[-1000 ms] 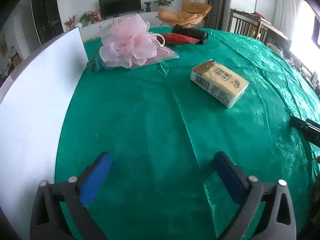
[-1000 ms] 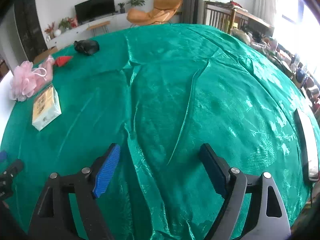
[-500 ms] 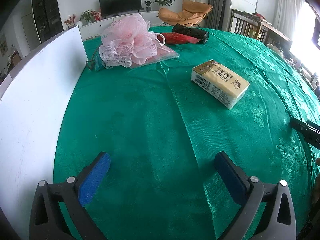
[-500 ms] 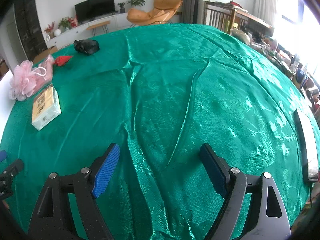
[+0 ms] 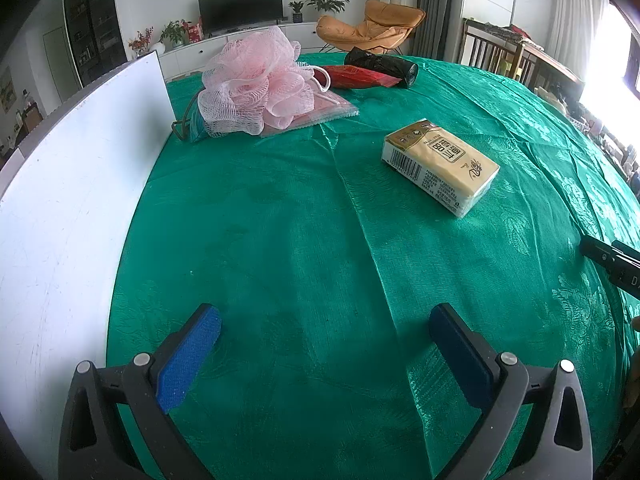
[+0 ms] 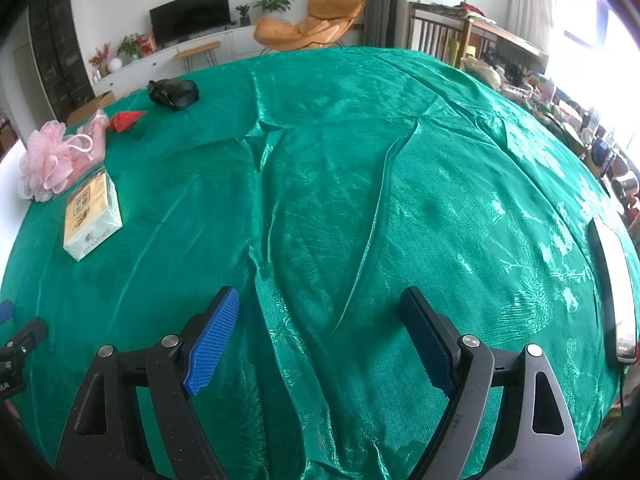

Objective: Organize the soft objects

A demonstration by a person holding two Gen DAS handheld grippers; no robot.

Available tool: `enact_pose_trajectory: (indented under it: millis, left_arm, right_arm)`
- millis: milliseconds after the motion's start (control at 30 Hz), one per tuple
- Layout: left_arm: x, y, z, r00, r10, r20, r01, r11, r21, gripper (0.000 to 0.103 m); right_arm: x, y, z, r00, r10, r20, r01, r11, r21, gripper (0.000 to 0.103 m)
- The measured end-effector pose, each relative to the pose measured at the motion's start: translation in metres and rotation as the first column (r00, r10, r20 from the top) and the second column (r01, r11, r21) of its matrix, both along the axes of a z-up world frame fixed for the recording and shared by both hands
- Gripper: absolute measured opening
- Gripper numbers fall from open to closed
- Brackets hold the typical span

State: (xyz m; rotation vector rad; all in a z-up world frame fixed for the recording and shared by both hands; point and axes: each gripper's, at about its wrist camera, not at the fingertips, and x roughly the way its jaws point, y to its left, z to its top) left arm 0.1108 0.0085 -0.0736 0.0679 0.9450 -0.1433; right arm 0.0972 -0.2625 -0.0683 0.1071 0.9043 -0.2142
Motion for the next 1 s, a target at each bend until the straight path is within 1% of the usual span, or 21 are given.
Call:
enact_pose_trajectory:
  millis: [133, 200, 233, 267, 300, 367, 433, 467, 500, 567, 633, 667, 700, 733, 767, 800, 833, 867, 933, 967, 1000]
  left_arm:
    - [0.000, 0.000, 0.000, 1.000, 0.000, -0.001, 0.000, 1.000, -0.001, 0.103]
    - [0.006, 0.000, 0.002, 0.999, -0.009, -0.039, 0.009, 1.000, -0.002, 0.103]
    - [0.013, 0.000, 0.005, 0.997, -0.005, -0.072, 0.003, 1.000, -0.020, 0.103]
    - [0.018, 0.001, 0.009, 0.997, 0.002, -0.080, -0.006, 0.999, -0.042, 0.103]
    - [0.025, 0.003, 0.017, 0.997, 0.022, -0.067, -0.027, 0.997, -0.069, 0.103]
    - [0.043, 0.008, 0.038, 0.997, 0.082, -0.015, -0.083, 0.990, -0.113, 0.103]
    - [0.078, 0.011, 0.056, 0.993, 0.118, 0.009, -0.116, 0.982, -0.148, 0.103]
    - [0.091, 0.011, 0.059, 0.992, 0.122, 0.012, -0.120, 0.983, -0.140, 0.103]
    - [0.109, 0.011, 0.062, 0.991, 0.135, 0.015, -0.133, 0.985, -0.111, 0.103]
    - [0.146, 0.012, 0.066, 0.985, 0.172, 0.027, -0.171, 0.985, -0.017, 0.103]
    - [0.167, 0.012, 0.065, 0.983, 0.183, 0.023, -0.184, 0.983, 0.025, 0.103]
    - [0.178, 0.012, 0.062, 0.985, 0.170, 0.012, -0.170, 0.985, 0.031, 0.102]
    - [0.183, 0.013, 0.059, 0.988, 0.157, 0.006, -0.157, 0.987, 0.026, 0.098]
    - [0.186, 0.015, 0.055, 0.989, 0.149, 0.003, -0.149, 0.989, 0.015, 0.068]
    - [0.186, 0.018, 0.051, 0.988, 0.155, -0.006, -0.155, 0.988, 0.005, 0.028]
    - [0.183, 0.022, 0.050, 0.986, 0.165, -0.017, -0.166, 0.986, -0.011, 0.028]
    - [0.179, 0.026, 0.051, 0.985, 0.172, -0.013, -0.172, 0.984, -0.045, 0.026]
    - [0.168, 0.030, 0.056, 0.985, 0.170, 0.007, -0.169, 0.982, -0.088, 0.024]
    - [0.142, 0.030, 0.066, 0.989, 0.147, 0.010, -0.144, 0.978, -0.150, 0.024]
    - [0.124, 0.030, 0.071, 0.992, 0.127, 0.003, -0.124, 0.974, -0.188, 0.024]
    - [0.103, 0.030, 0.075, 0.994, 0.106, 0.000, -0.104, 0.973, -0.208, 0.024]
  right_arm:
    - [0.000, 0.000, 0.000, 1.000, 0.000, 0.000, 0.000, 1.000, 0.000, 0.085]
    - [0.000, 0.000, 0.000, 1.000, 0.000, 0.000, 0.000, 1.000, 0.000, 0.085]
    - [0.000, 0.000, 0.000, 1.000, 0.000, 0.000, 0.000, 1.000, 0.000, 0.085]
    - [0.000, 0.000, 0.000, 1.000, 0.000, 0.000, 0.000, 1.000, 0.000, 0.085]
    - [0.000, 0.000, 0.000, 1.000, 0.000, 0.000, 0.000, 1.000, 0.000, 0.085]
    - [0.000, 0.000, 0.000, 1.000, 0.000, 0.000, 0.000, 1.000, 0.000, 0.085]
    - [0.000, 0.000, 0.000, 1.000, 0.000, 0.000, 0.000, 1.000, 0.001, 0.085]
    - [0.000, 0.000, 0.000, 1.000, 0.000, -0.001, 0.000, 1.000, 0.000, 0.085]
    - [0.000, 0.000, 0.000, 1.000, 0.000, 0.000, 0.000, 1.000, 0.001, 0.086]
    - [0.000, 0.000, 0.000, 1.000, 0.000, -0.001, 0.000, 1.000, 0.000, 0.086]
    - [0.000, 0.000, 0.000, 1.000, 0.000, -0.001, 0.000, 1.000, 0.000, 0.086]
    - [0.000, 0.000, 0.000, 1.000, 0.000, -0.001, 0.000, 1.000, 0.000, 0.086]
    - [0.000, 0.000, 0.000, 1.000, 0.000, -0.001, 0.000, 1.000, 0.000, 0.086]
    - [0.000, 0.000, 0.000, 1.000, 0.000, -0.001, 0.000, 1.000, 0.000, 0.086]
    - [0.000, 0.000, 0.000, 1.000, 0.000, -0.001, 0.000, 1.000, 0.000, 0.086]
    - [0.000, 0.000, 0.000, 1.000, 0.000, -0.001, 0.000, 1.000, 0.000, 0.086]
    - [0.000, 0.000, 0.000, 1.000, 0.000, -0.001, 0.000, 1.000, 0.000, 0.086]
    - [0.000, 0.001, 0.000, 1.000, 0.000, -0.001, 0.000, 1.000, 0.000, 0.086]
    - [0.000, 0.001, 0.000, 1.000, 0.000, -0.002, 0.000, 1.000, -0.001, 0.087]
    - [0.000, 0.001, 0.000, 1.000, 0.000, -0.002, 0.000, 1.000, -0.001, 0.087]
    - [0.000, 0.001, 0.000, 1.000, 0.000, -0.002, 0.000, 1.000, -0.001, 0.087]
